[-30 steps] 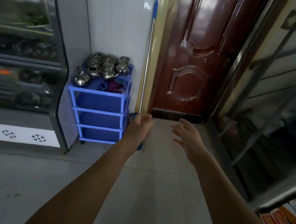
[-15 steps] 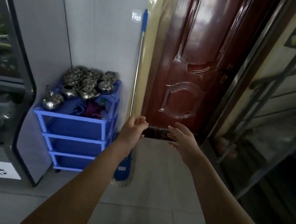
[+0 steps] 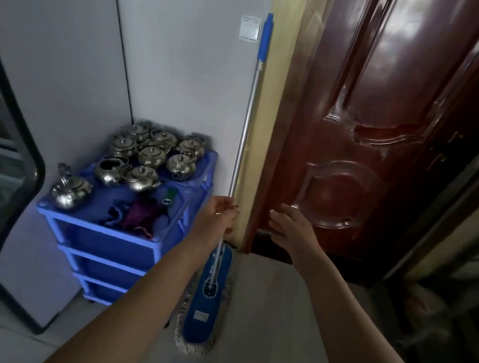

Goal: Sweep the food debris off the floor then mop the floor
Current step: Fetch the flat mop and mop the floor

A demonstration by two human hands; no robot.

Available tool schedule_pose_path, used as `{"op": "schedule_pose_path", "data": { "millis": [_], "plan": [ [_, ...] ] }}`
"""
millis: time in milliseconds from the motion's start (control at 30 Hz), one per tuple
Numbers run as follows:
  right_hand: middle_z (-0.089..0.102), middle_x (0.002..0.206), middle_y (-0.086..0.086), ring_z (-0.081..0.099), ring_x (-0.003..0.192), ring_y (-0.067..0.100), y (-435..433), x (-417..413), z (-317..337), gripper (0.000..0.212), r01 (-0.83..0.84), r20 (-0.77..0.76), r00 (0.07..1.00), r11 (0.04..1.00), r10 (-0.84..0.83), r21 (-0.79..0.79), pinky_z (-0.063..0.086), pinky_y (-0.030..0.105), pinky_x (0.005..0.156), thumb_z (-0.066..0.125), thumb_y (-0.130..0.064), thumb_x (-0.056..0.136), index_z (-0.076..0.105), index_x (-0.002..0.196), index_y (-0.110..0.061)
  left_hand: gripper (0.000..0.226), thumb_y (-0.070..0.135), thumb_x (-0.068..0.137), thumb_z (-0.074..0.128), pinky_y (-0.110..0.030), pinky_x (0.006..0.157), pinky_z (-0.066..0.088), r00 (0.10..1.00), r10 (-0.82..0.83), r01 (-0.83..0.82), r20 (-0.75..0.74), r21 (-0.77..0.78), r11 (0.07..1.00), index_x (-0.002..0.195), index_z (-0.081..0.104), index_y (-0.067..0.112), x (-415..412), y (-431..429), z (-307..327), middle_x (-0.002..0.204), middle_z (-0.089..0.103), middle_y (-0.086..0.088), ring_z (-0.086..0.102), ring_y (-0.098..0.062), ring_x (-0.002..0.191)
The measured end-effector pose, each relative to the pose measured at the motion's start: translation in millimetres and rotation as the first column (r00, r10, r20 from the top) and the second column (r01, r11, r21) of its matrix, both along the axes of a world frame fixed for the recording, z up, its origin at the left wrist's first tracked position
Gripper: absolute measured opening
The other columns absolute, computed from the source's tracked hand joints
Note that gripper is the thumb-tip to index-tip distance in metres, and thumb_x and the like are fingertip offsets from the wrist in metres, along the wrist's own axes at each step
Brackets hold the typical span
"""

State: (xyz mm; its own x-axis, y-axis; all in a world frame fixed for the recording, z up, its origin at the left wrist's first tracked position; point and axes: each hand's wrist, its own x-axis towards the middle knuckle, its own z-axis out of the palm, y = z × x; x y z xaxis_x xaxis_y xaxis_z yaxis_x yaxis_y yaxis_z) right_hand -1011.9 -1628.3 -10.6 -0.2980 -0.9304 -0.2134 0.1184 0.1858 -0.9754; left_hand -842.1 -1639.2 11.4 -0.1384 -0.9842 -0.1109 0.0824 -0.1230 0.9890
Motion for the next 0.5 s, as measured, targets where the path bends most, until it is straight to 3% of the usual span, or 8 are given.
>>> {"op": "schedule_pose_path", "data": {
  "millis": [133, 267, 500],
  "plan": [
    [0.058, 0.110, 0.003, 0.055, 0.113, 0.022, -64.9, 1.4, -0.9, 0.053, -0.052, -0.012, 0.999, 0.998, 0.053, 0.033, 0.044, 0.043, 0.097, 0.062, -0.019, 0.088, 0.041, 0.137, -0.014, 0.017, 0.005, 0.091, 0.052, -0.022, 0.068, 0.048, 0.998, 0.063, -0.063, -0.030, 0.003, 0.998, 0.102, 0.049, 0.018, -10.6, -60.1, -4.3, 0.092, 0.057, 0.004, 0.056, -0.010, 0.083],
    [0.055, 0.112, 0.004, 0.050, 0.119, 0.023, -135.1, -4.0, -8.3, 0.056, -0.084, -0.013, 0.996, 0.995, 0.084, 0.051, 0.041, 0.040, 0.099, 0.061, -0.016, 0.089, 0.037, 0.139, -0.011, 0.015, 0.006, 0.092, 0.051, -0.022, 0.068, 0.049, 0.993, 0.099, -0.099, -0.068, 0.011, 0.995, 0.094, 0.050, 0.021, -22.2, -134.3, -14.6, 0.091, 0.057, 0.005, 0.056, -0.007, 0.081],
    [0.055, 0.123, 0.013, 0.054, 0.116, 0.028, -271.0, -24.3, -8.7, 0.053, -0.121, -0.154, 0.978, 0.985, 0.139, 0.120, 0.044, 0.041, 0.098, 0.061, -0.019, 0.089, 0.042, 0.138, -0.006, 0.013, 0.006, 0.094, 0.049, -0.018, 0.062, 0.047, 0.983, 0.125, -0.111, -0.138, 0.106, 0.988, 0.104, 0.050, 0.014, -47.0, -270.0, -25.3, 0.093, 0.057, 0.000, 0.057, -0.008, 0.079]
  ]
}}
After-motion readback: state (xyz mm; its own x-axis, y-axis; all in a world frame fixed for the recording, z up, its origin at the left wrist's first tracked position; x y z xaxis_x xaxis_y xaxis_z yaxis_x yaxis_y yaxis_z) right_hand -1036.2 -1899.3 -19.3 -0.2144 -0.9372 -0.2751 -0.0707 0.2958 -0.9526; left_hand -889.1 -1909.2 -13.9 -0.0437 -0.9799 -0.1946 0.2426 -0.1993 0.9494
